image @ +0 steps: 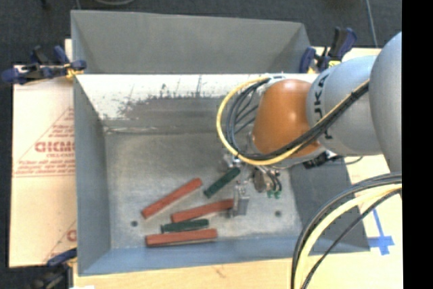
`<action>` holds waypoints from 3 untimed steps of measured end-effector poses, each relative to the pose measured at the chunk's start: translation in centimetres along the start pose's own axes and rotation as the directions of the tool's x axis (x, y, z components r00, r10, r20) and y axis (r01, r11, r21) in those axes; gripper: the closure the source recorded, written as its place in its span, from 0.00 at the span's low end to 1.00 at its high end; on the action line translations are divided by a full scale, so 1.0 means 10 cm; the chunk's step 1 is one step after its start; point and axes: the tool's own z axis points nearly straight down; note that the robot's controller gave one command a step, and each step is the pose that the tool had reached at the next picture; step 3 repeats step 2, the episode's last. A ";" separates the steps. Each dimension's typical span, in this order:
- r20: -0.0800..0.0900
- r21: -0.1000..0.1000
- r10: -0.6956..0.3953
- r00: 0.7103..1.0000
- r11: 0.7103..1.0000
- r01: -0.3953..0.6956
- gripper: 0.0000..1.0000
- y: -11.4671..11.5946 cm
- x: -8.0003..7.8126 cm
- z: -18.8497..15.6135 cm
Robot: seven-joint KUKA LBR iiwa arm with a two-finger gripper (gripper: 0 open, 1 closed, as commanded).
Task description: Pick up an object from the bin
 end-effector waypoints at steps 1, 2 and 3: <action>-0.003 -0.002 -0.002 1.000 1.000 0.002 1.00 0.03 0.01 0.00; 0.005 0.000 -0.011 1.000 1.000 0.011 1.00 -0.08 0.04 -1.47; 0.005 0.000 -0.011 1.000 1.000 0.011 1.00 -0.08 0.04 -1.47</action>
Offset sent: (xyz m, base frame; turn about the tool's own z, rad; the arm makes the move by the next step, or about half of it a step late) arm 0.0000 0.0000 0.0000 0.0000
